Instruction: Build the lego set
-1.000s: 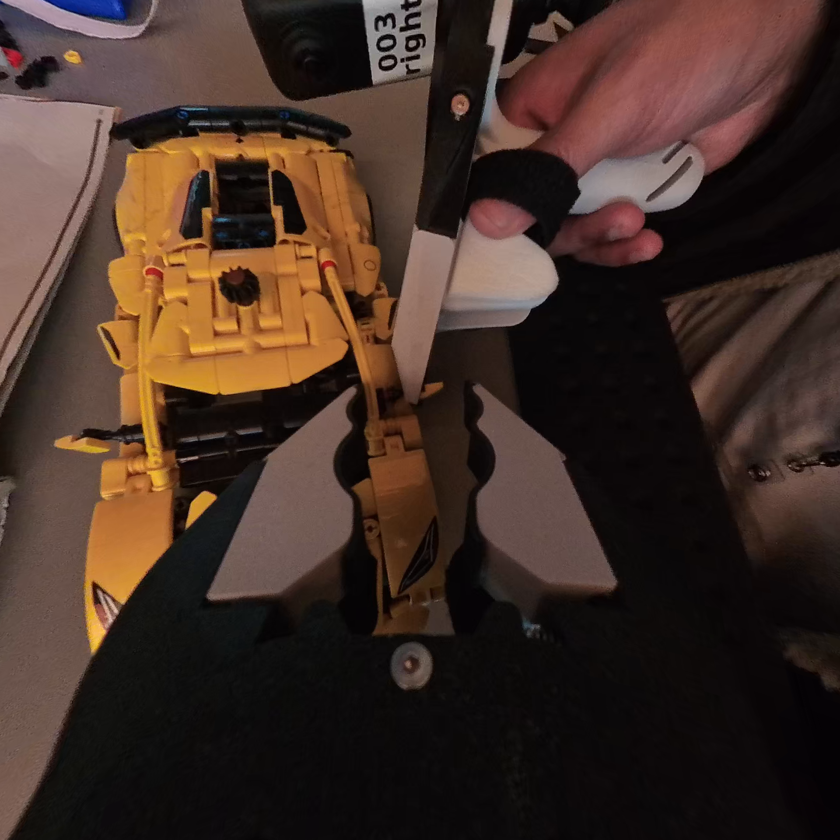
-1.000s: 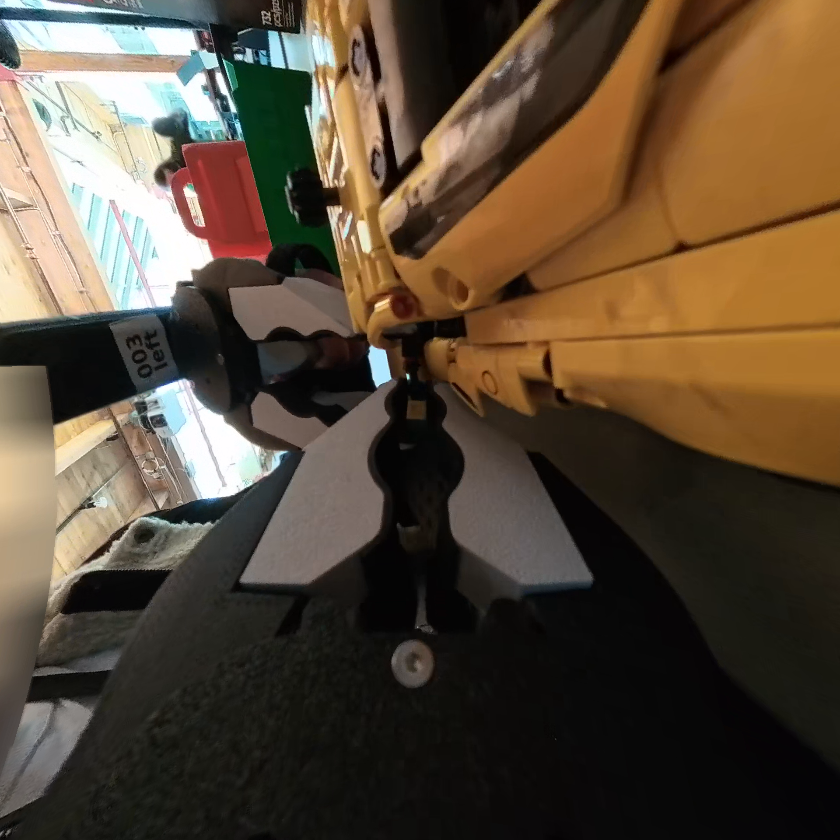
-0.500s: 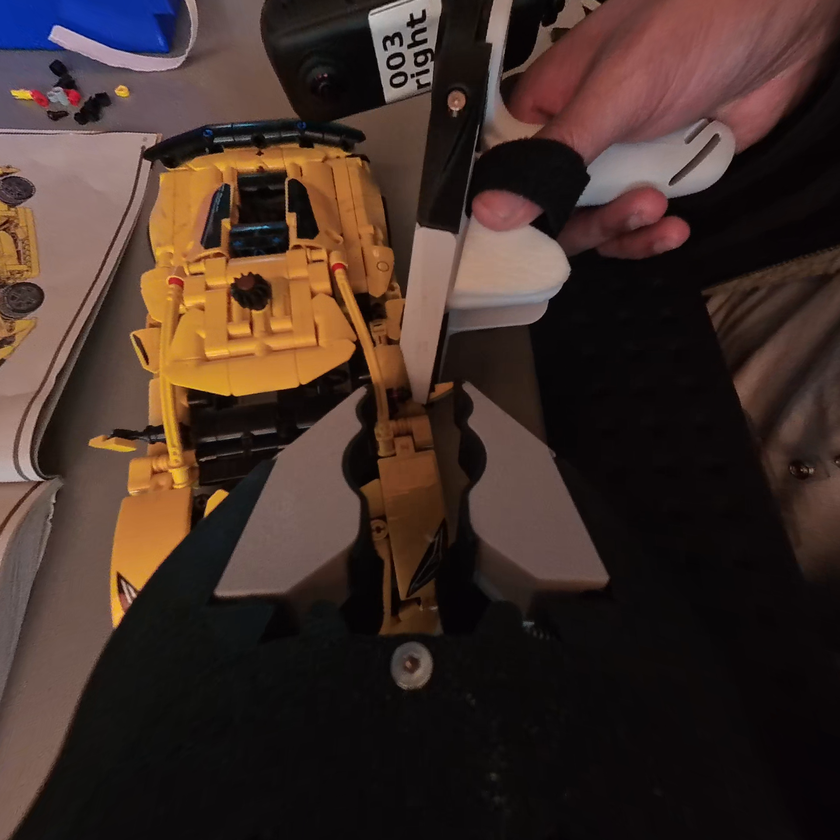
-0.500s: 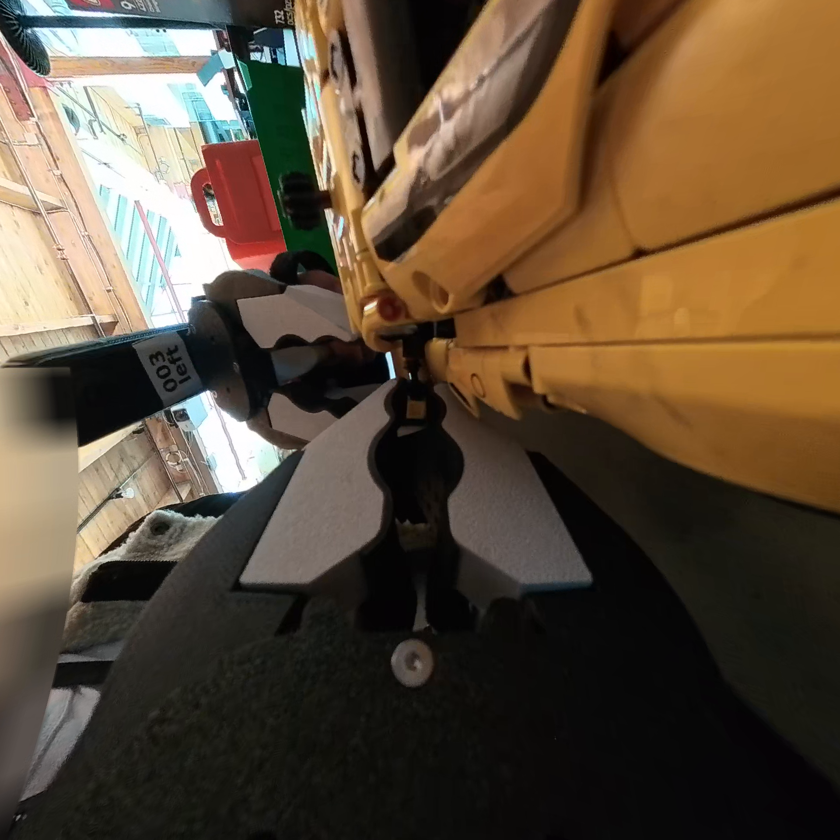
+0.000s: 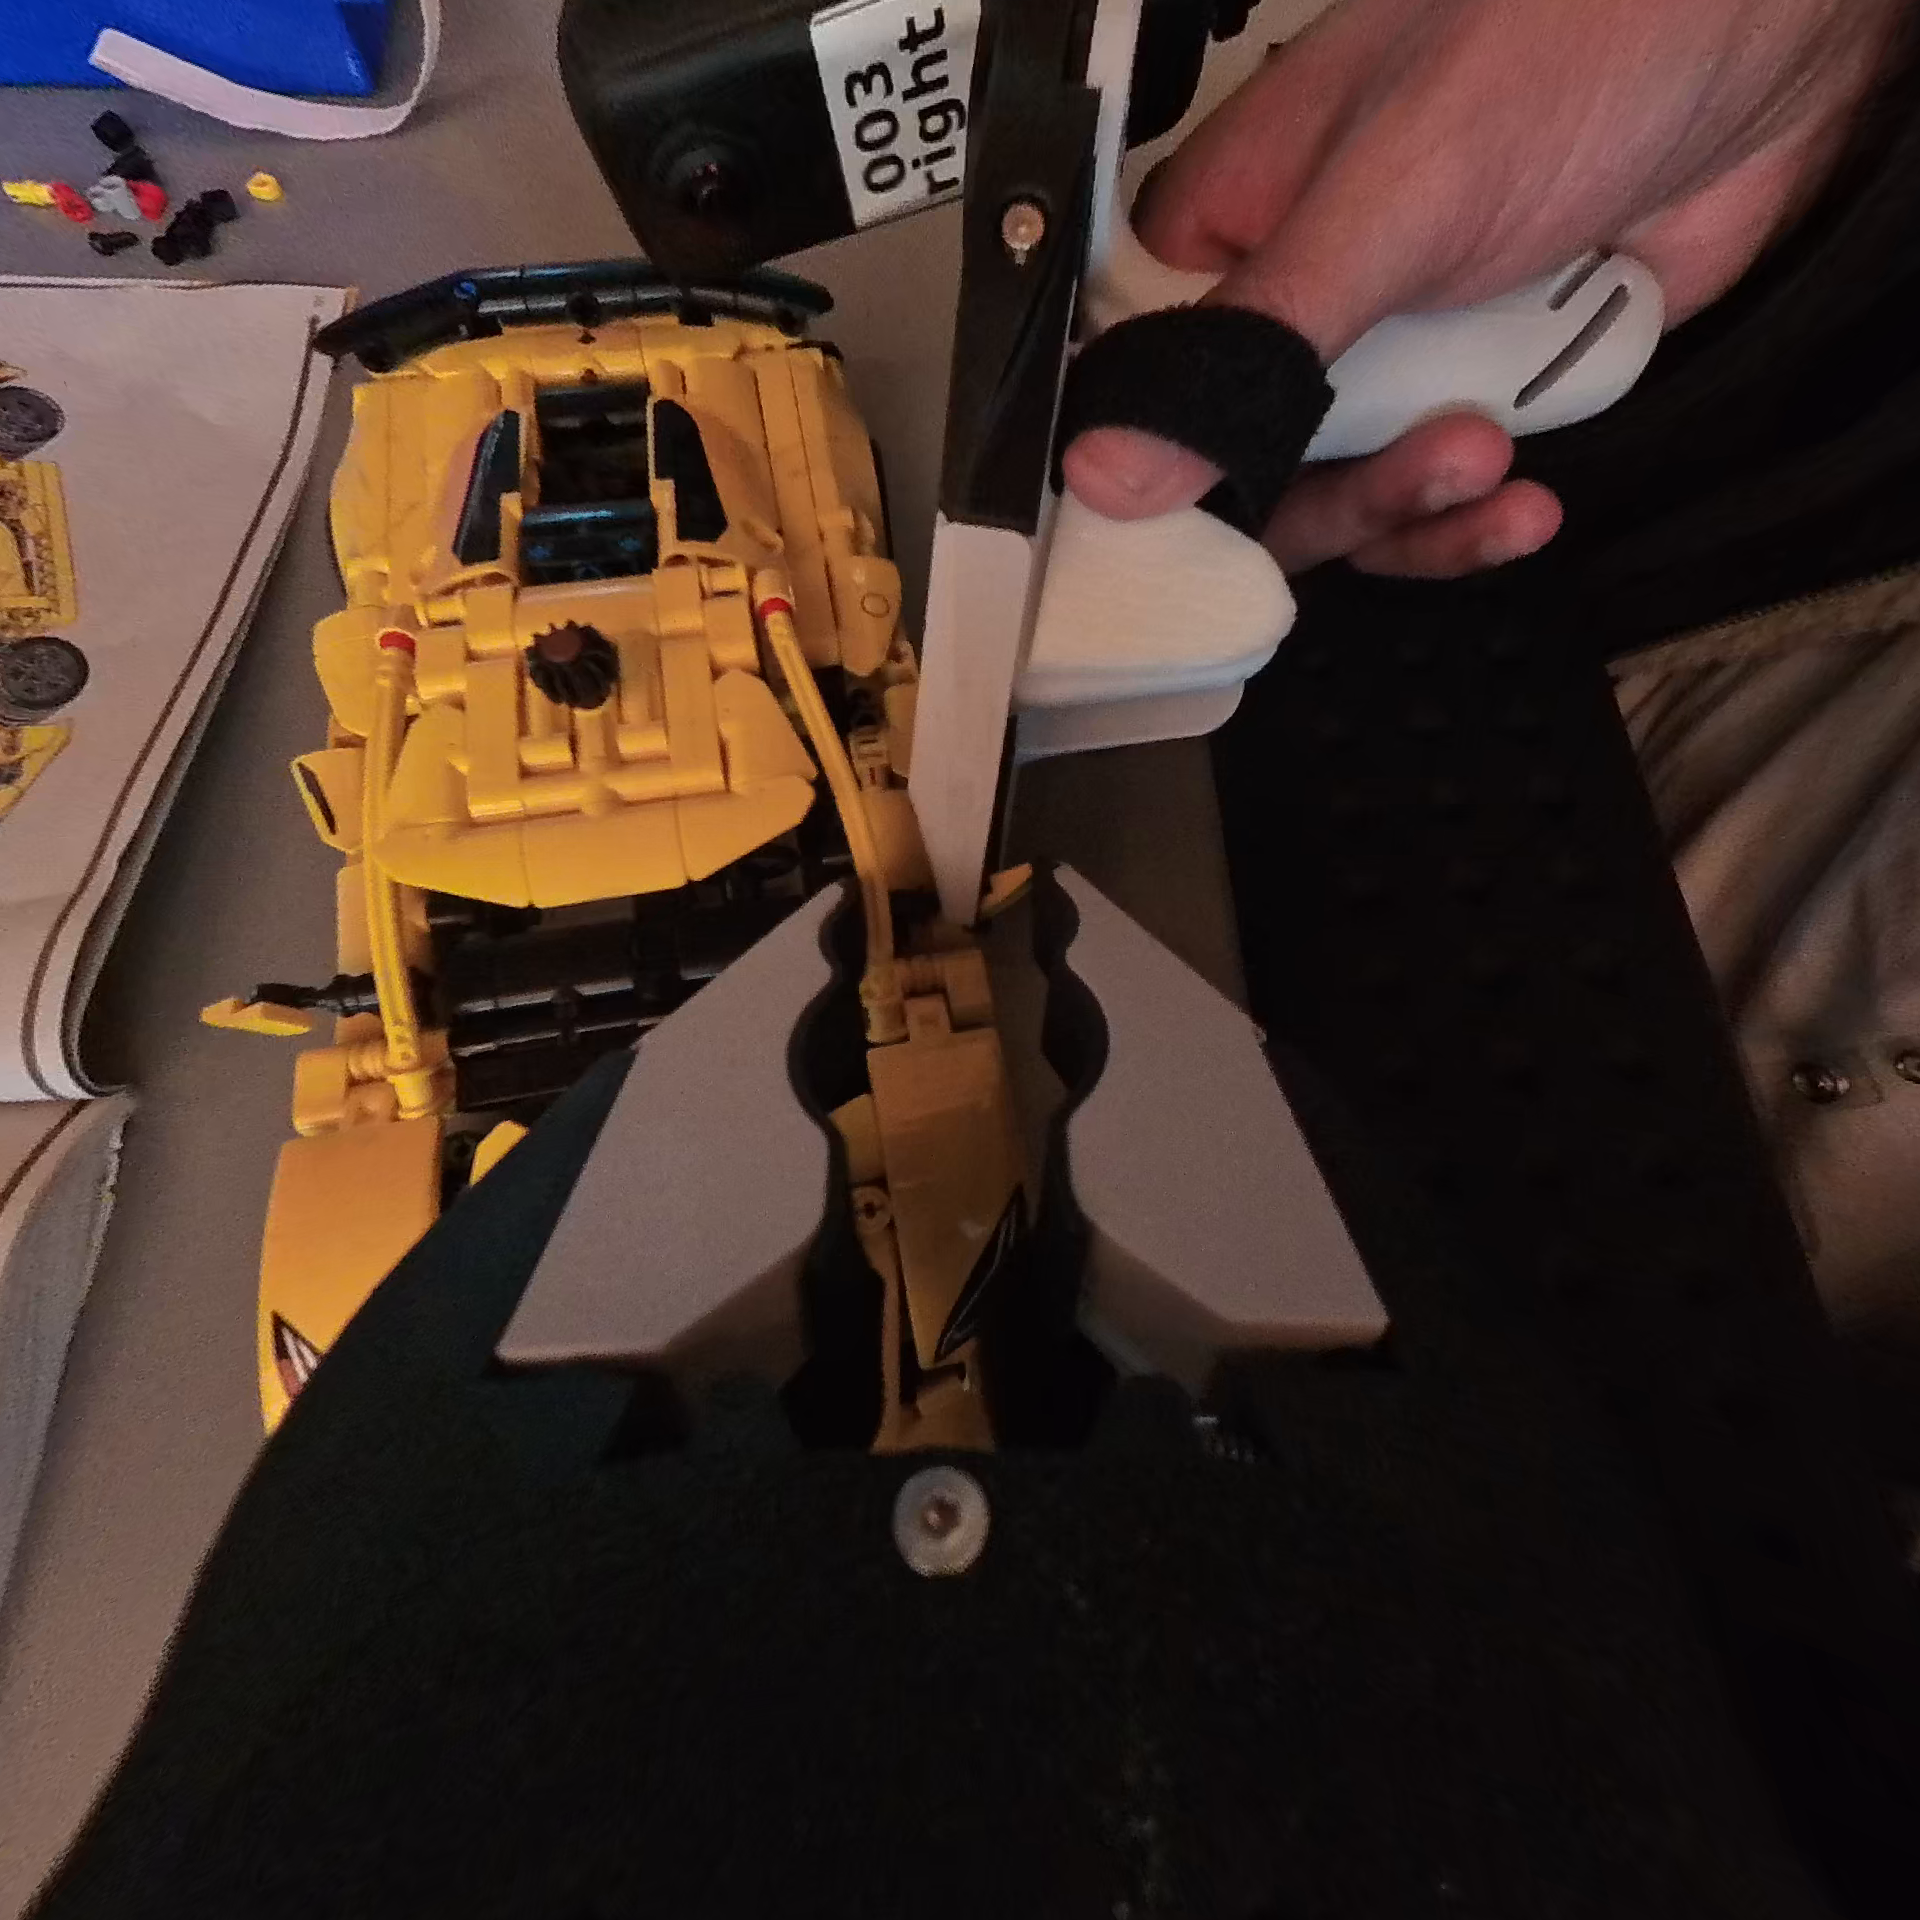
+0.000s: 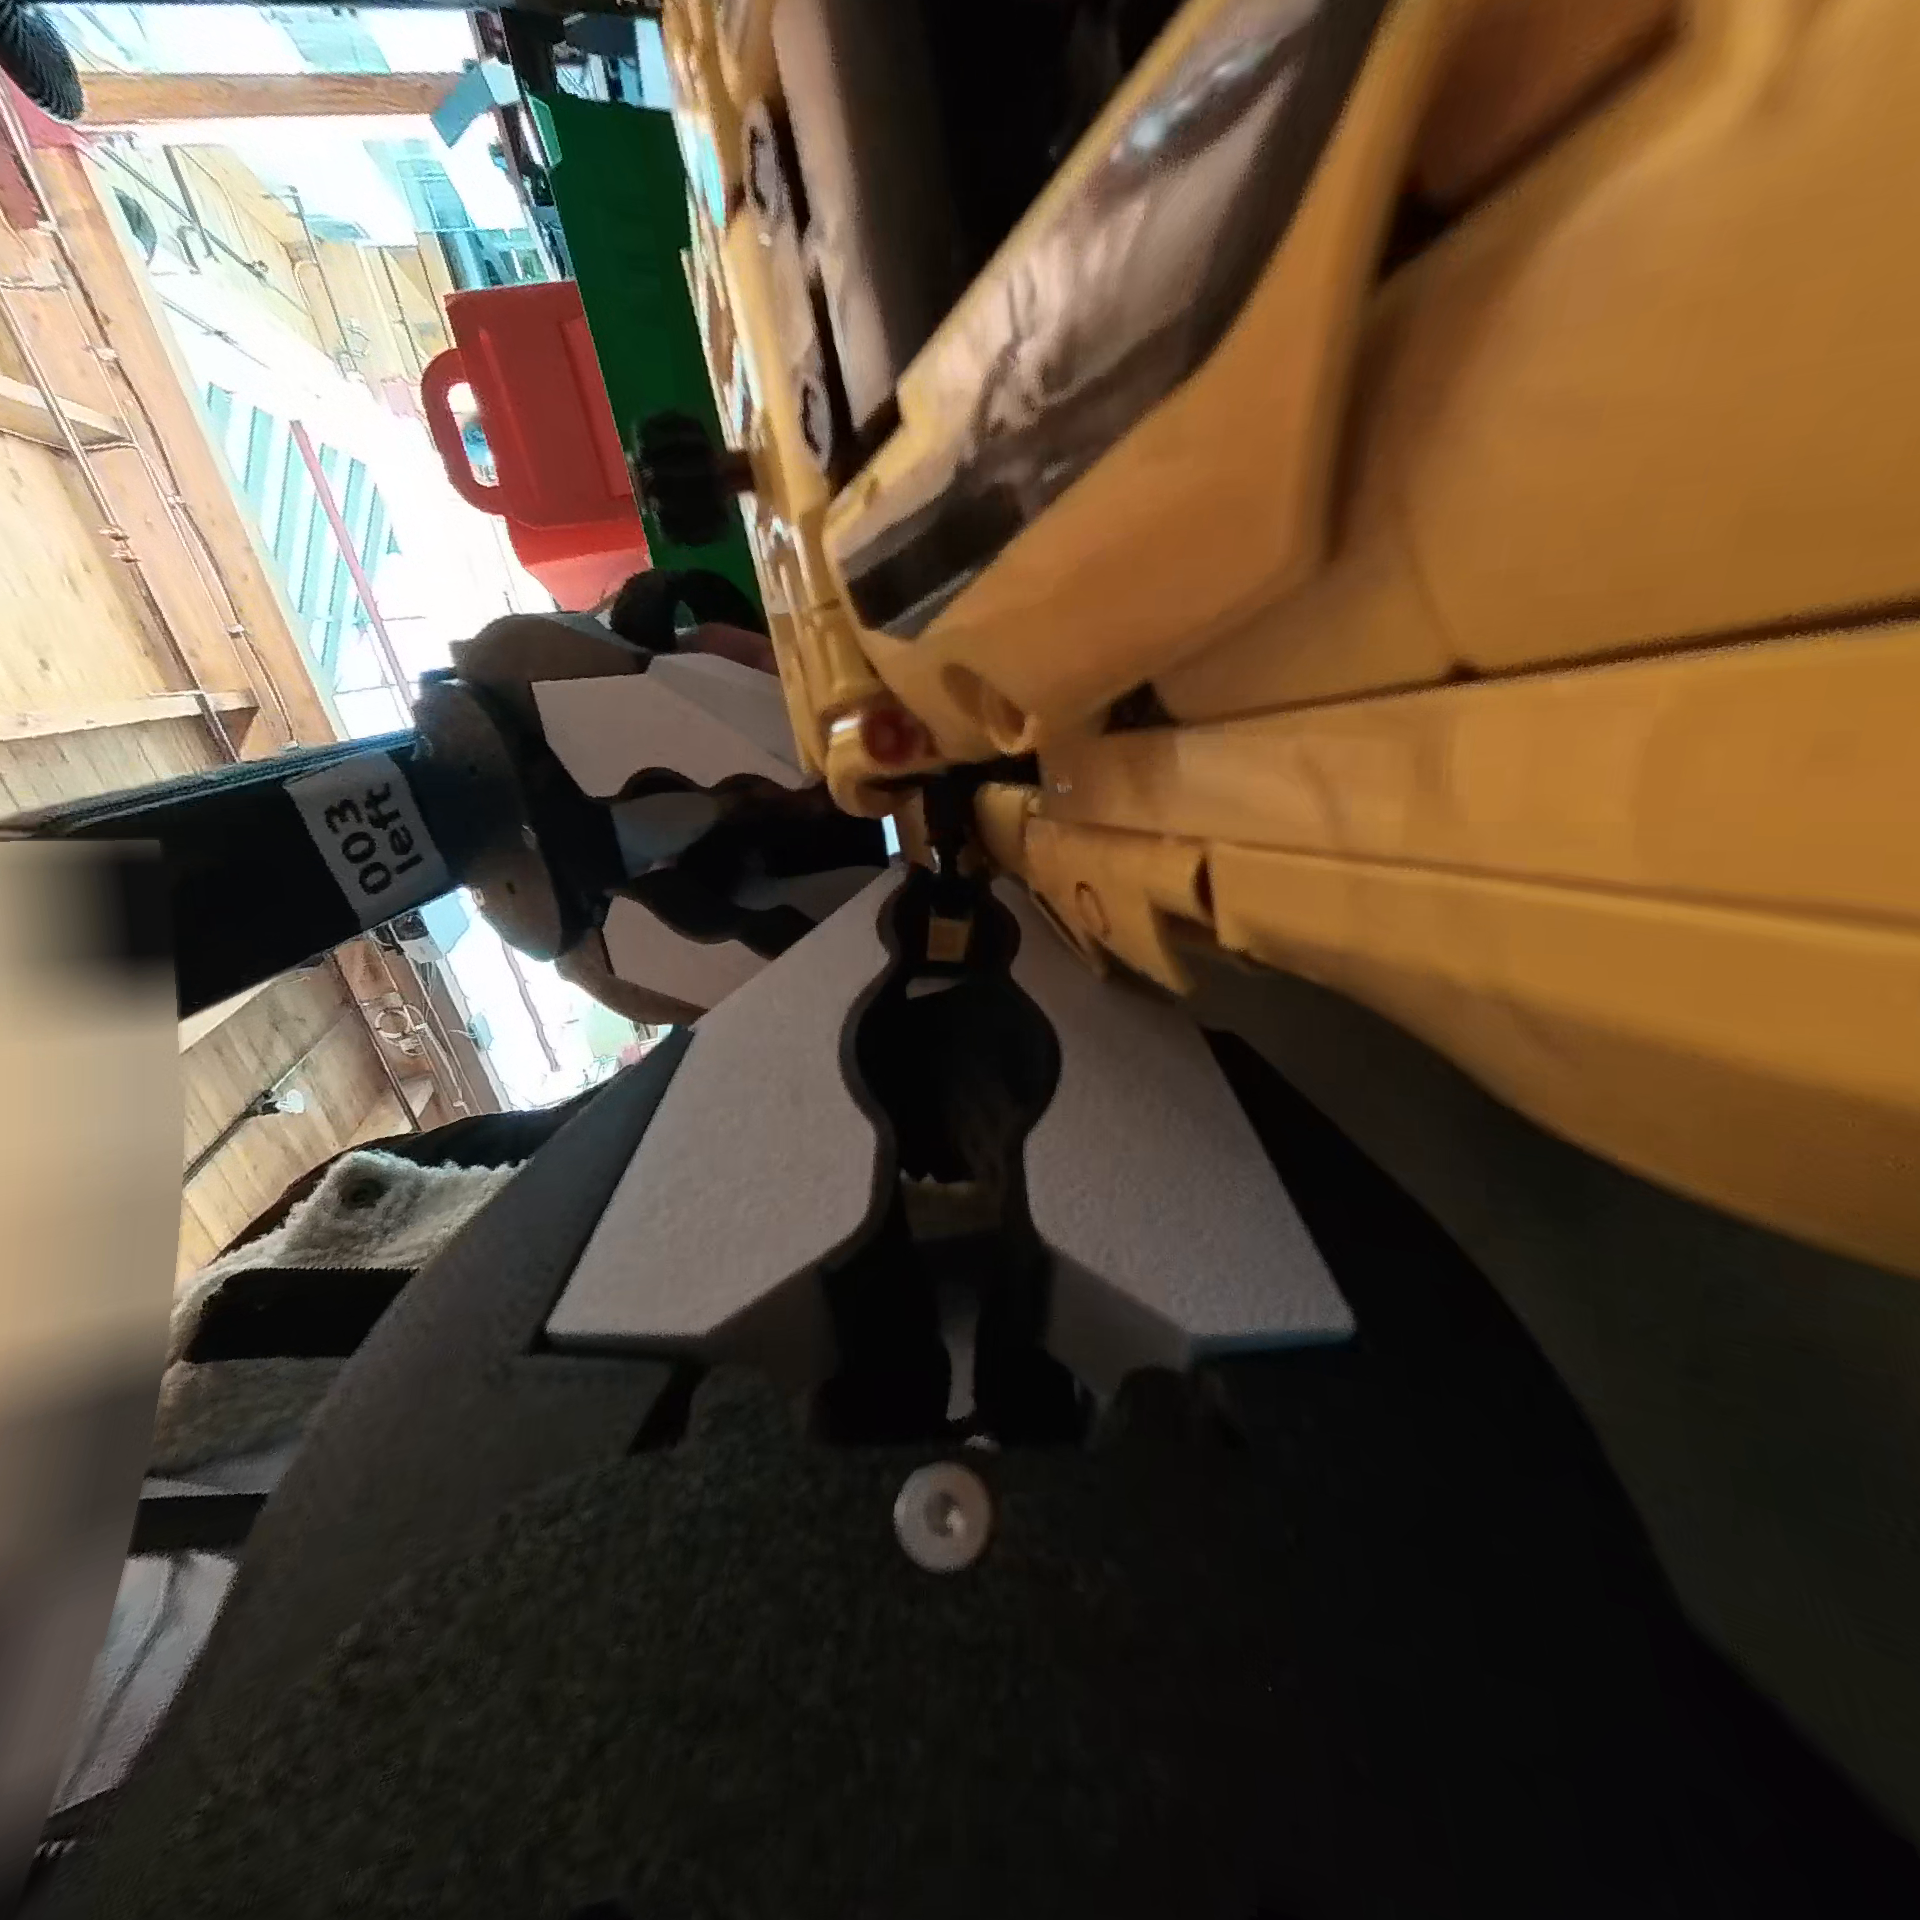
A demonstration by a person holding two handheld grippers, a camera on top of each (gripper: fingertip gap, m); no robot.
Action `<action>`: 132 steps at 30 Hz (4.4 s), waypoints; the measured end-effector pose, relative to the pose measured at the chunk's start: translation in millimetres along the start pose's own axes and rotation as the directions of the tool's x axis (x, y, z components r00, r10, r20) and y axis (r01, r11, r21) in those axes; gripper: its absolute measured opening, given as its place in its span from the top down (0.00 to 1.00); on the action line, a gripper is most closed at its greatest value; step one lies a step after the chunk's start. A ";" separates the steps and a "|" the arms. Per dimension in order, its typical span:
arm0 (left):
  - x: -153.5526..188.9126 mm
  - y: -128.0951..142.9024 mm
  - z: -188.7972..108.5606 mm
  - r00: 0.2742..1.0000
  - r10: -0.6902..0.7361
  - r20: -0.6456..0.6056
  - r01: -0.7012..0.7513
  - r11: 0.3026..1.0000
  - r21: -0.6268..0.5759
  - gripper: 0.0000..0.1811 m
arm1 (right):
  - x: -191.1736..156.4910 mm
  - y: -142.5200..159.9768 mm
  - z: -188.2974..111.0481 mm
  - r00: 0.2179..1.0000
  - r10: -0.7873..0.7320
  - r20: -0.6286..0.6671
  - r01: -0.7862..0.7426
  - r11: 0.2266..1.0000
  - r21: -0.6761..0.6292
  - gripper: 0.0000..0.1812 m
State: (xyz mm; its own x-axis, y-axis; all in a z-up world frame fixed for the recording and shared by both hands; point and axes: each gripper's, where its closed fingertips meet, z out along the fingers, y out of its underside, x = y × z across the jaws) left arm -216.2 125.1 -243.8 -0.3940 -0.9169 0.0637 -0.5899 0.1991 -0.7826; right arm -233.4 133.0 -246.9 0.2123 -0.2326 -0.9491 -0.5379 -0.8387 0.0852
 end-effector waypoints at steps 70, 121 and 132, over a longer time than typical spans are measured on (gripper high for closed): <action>0.0 93.6 -93.0 0.786 -0.467 0.405 0.426 0.884 0.192 0.54 | -28.7 -92.0 -127.8 0.483 -0.716 -0.504 0.876 0.390 0.285 0.67; -215.7 32.3 -7.9 0.869 -0.400 0.292 0.438 0.896 -0.075 0.74 | 59.5 -231.8 -159.9 0.751 -0.349 -0.560 0.376 0.924 -0.072 0.69; -215.3 32.0 -7.6 0.867 -0.409 0.284 0.443 0.894 -0.064 0.74 | 65.2 -233.3 -162.4 0.737 -0.349 -0.579 0.372 0.924 -0.083 0.68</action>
State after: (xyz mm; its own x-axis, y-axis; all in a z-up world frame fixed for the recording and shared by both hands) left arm -155.6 331.5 -277.9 0.0999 -0.9747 0.1998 -0.7471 -0.2061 -0.6319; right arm 38.4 233.5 -279.4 0.8165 -0.1643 -0.5534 -0.3505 -0.9028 -0.2493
